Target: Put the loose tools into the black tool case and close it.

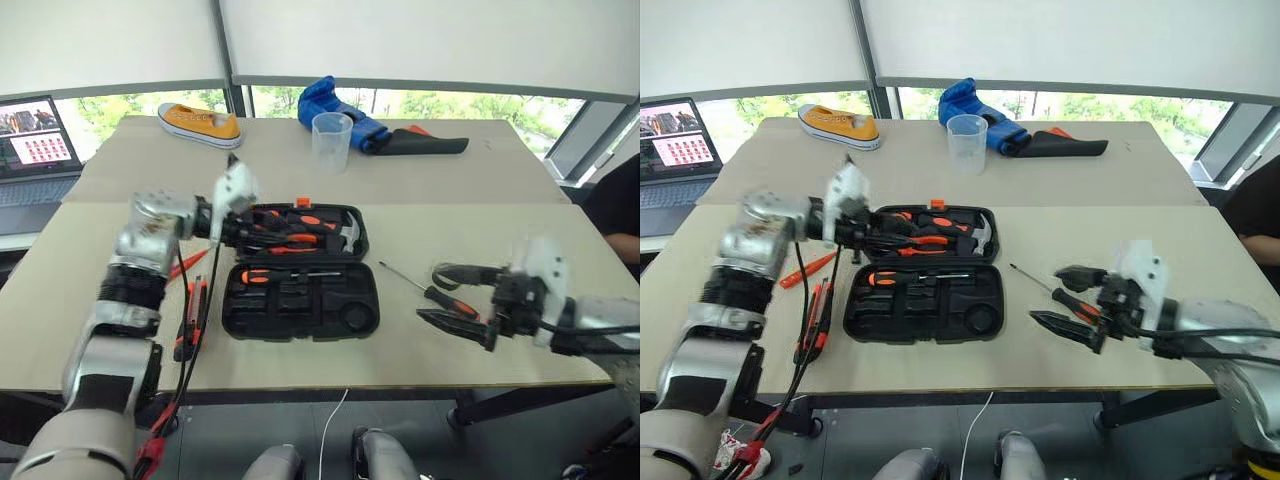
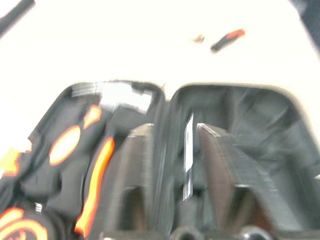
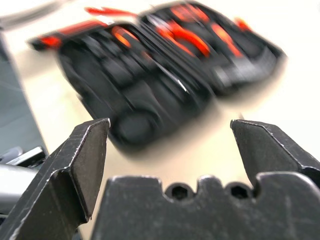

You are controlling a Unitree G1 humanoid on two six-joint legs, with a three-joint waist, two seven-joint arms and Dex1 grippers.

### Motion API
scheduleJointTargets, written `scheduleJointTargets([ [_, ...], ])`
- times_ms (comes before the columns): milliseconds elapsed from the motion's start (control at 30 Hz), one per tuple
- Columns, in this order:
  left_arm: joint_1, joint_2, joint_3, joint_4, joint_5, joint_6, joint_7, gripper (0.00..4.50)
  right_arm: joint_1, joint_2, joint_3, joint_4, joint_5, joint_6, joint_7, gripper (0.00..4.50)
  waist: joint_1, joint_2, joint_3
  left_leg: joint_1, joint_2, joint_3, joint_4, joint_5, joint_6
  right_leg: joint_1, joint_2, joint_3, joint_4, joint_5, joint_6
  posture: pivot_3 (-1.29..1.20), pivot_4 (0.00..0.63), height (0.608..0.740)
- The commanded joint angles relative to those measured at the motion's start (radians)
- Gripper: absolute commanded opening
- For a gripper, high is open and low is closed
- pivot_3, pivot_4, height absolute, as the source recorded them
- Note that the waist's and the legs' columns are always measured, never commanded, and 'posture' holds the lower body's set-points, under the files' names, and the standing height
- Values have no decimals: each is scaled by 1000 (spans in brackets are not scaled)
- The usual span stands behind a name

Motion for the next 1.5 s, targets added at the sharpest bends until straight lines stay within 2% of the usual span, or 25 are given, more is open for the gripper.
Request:
scheduleJointTargets([
  [33, 95, 39, 51, -309, -178, 232, 7, 3287, 151, 2, -159, 2, -42, -27, 20, 4500, 0, 0, 0, 1, 0, 0, 0, 0, 0, 1, 0, 0, 0, 0, 0, 0, 150, 724],
  [133, 154, 42, 65, -476, -265, 332, 52, 4313, 189, 0, -166, 55, -85, -68, 24, 4500, 1, 0, 0, 2, -1, 0, 1, 0, 0, 2, 1, 1, -4, 0, 0, 0, 150, 724],
  [167, 168, 42, 67, -516, -285, 352, 66, 4448, 188, -2, -158, 74, -96, -78, 26, 4500, 0, 0, 0, 3, -1, 0, 2, 0, 0, 3, 0, 2, -4, 0, 0, 0, 150, 724],
  [233, 194, 39, 66, -573, -307, 362, 94, 4448, 154, -3, -112, 123, -125, -102, 24, 4500, -1, 1, 0, 5, 0, 0, 2, 0, 0, 6, 1, 3, -4, 1, 1, 0, 150, 724],
  [333, 209, 48, 52, -598, -313, 360, 114, 4448, 75, 2, -31, 197, -171, -132, 13, 4500, -7, 1, 1, 16, 1, 1, -1, 0, -1, 16, 2, 7, -4, 0, 1, 0, 150, 724],
  [367, 216, 56, 42, -602, -306, 348, 111, 4448, 39, 4, 10, 227, -196, -148, 9, 4500, -9, 1, 1, 18, 2, 1, -2, -1, -4, 18, 2, 10, -4, -4, 8, 0, 150, 724],
  [533, 236, 79, 22, -607, -299, 322, 116, 4448, -132, 30, 199, 375, -304, -196, 9, 4500, -15, 1, 1, 20, 3, 4, -3, 1, -4, 16, 5, 15, -3, -2, 5, 0, 150, 724],
  [567, 239, 82, 20, -608, -299, 319, 117, 4448, -158, 37, 226, 399, -319, -207, 11, 4500, -15, 1, 1, 20, 3, 4, -3, 1, -4, 16, 5, 15, -3, 1, 0, 0, 150, 724],
  [700, 263, 101, -3, -624, -271, 279, 114, 4448, -265, 93, 309, 520, -380, -227, -16, 4500, -15, 1, 1, 19, 3, 5, -3, 1, -3, 15, 6, 15, -3, 1, -1, 0, 150, 724],
  [833, 280, 114, -8, -635, -266, 265, 125, 4500, -290, 116, 339, 556, -404, -253, -4, 3469, -7, 1, 1, 17, 2, 4, -3, 1, -3, 12, 5, 15, -4, 1, -1, 0, 150, 724],
  [900, 287, 120, -7, -639, -268, 260, 128, 4500, -290, 121, 341, 547, -405, -252, -2, 2637, -4, 1, 1, 14, 1, 4, -3, 1, -3, 9, 5, 15, -4, 1, -1, 0, 150, 724],
  [967, 302, 131, -9, -644, -264, 252, 129, 4500, -287, 123, 334, 522, -398, -243, -3, 2124, -4, 1, 1, 14, 1, 4, -4, 1, -3, 9, 5, 15, -4, 1, -1, 0, 150, 724],
  [1067, 323, 148, -10, -641, -253, 233, 126, 4500, -283, 111, 313, 471, -397, -260, -10, 1077, -5, 2, 1, 14, 1, 4, -4, 1, -3, 8, 5, 16, -4, 1, -1, 0, 150, 724],
  [1200, 343, 187, 33, -599, -254, 225, 128, 4500, -322, 71, 266, 366, -322, -218, 45, 1043, -6, 2, 1, 15, 2, 5, -4, 1, -3, 8, 7, 17, -4, 1, -1, 0, 150, 724],
  [1300, 364, 232, 63, -588, -264, 221, 110, 4500, -393, 33, 300, 291, -259, -172, 138, 1043, -15, 3, 2, 15, 2, 5, -4, 1, -3, 8, 9, 18, -4, 1, -1, 0, 150, 724],
  [1367, 376, 253, 74, -583, -262, 209, 102, 4500, -454, 27, 371, 274, -270, -181, 188, 1043, -18, 3, 2, 15, 4, 5, -4, 1, -3, 8, 12, 18, -4, 1, -1, 0, 150, 724],
  [1500, 410, 292, 122, -581, -281, 215, 97, 4500, -634, 107, 563, 357, -384, -253, 243, 1043, -27, 2, 2, 15, 5, 5, -4, 1, -3, 8, 13, 18, -5, 1, -1, 0, 150, 724],
])
